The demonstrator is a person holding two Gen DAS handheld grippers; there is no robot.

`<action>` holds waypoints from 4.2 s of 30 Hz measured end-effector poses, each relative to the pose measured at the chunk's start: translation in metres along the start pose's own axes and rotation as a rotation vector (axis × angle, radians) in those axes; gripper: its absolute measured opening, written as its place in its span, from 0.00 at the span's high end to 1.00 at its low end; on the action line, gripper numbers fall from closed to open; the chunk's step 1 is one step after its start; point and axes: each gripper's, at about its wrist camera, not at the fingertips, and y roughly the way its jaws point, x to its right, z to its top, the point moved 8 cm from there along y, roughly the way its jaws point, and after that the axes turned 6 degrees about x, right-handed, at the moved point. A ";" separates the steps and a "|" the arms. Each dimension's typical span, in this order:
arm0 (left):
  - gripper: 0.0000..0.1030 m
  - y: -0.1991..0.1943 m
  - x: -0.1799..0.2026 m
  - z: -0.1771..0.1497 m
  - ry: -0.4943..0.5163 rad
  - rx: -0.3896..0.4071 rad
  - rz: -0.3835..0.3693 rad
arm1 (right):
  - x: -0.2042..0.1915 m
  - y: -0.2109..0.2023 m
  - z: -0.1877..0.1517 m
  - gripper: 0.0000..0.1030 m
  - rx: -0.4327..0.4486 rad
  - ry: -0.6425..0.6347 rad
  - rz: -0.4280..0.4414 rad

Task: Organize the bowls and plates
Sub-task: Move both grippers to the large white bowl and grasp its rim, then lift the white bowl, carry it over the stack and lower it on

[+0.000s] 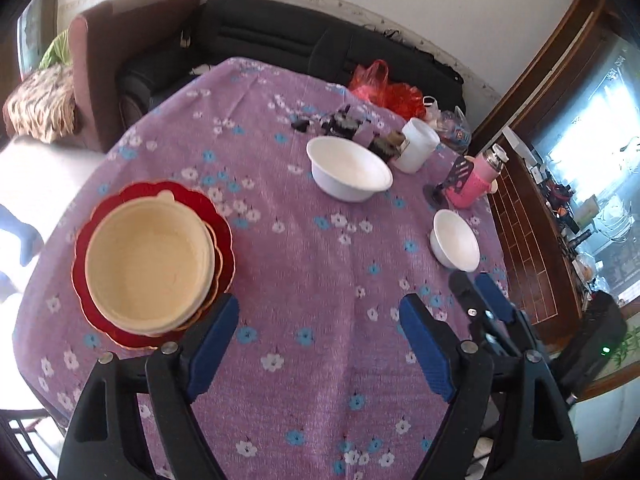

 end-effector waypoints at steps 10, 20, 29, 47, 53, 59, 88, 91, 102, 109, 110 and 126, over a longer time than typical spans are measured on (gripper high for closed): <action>0.21 0.019 -0.009 -0.003 -0.041 0.005 -0.014 | 0.041 0.037 -0.042 0.41 -0.102 0.106 -0.053; 0.21 0.068 -0.016 0.043 0.009 0.033 0.057 | 0.108 0.065 -0.027 0.41 -0.126 0.298 -0.140; 0.21 0.138 -0.035 0.072 -0.053 -0.015 0.113 | 0.097 0.160 -0.002 0.41 -0.174 0.499 -0.019; 0.21 0.164 -0.057 0.078 -0.090 -0.010 0.077 | 0.067 0.214 -0.036 0.93 -0.382 0.536 0.042; 0.21 0.170 -0.030 0.056 0.009 -0.022 0.086 | 0.058 0.157 -0.068 0.87 -0.430 0.488 0.114; 0.21 0.174 -0.019 0.036 0.142 -0.004 0.228 | 0.060 0.143 -0.064 0.51 -0.282 0.371 0.062; 0.79 0.071 -0.036 0.002 0.227 0.144 0.234 | -0.033 0.098 -0.038 0.89 -0.139 0.197 0.191; 0.77 0.044 -0.060 0.002 0.188 0.179 0.258 | -0.070 0.094 -0.032 0.89 -0.139 0.146 0.222; 0.77 0.013 -0.163 0.008 0.066 0.227 0.377 | -0.179 0.121 -0.054 0.88 -0.269 0.017 0.275; 0.77 0.029 -0.196 0.011 0.060 0.220 0.473 | -0.203 0.153 -0.074 0.87 -0.338 -0.037 0.236; 0.74 0.030 -0.199 0.011 0.063 0.225 0.492 | -0.207 0.156 -0.076 0.86 -0.344 -0.044 0.235; 0.39 -0.007 -0.222 0.017 -0.008 0.335 0.533 | -0.211 0.162 -0.075 0.52 -0.270 -0.063 0.192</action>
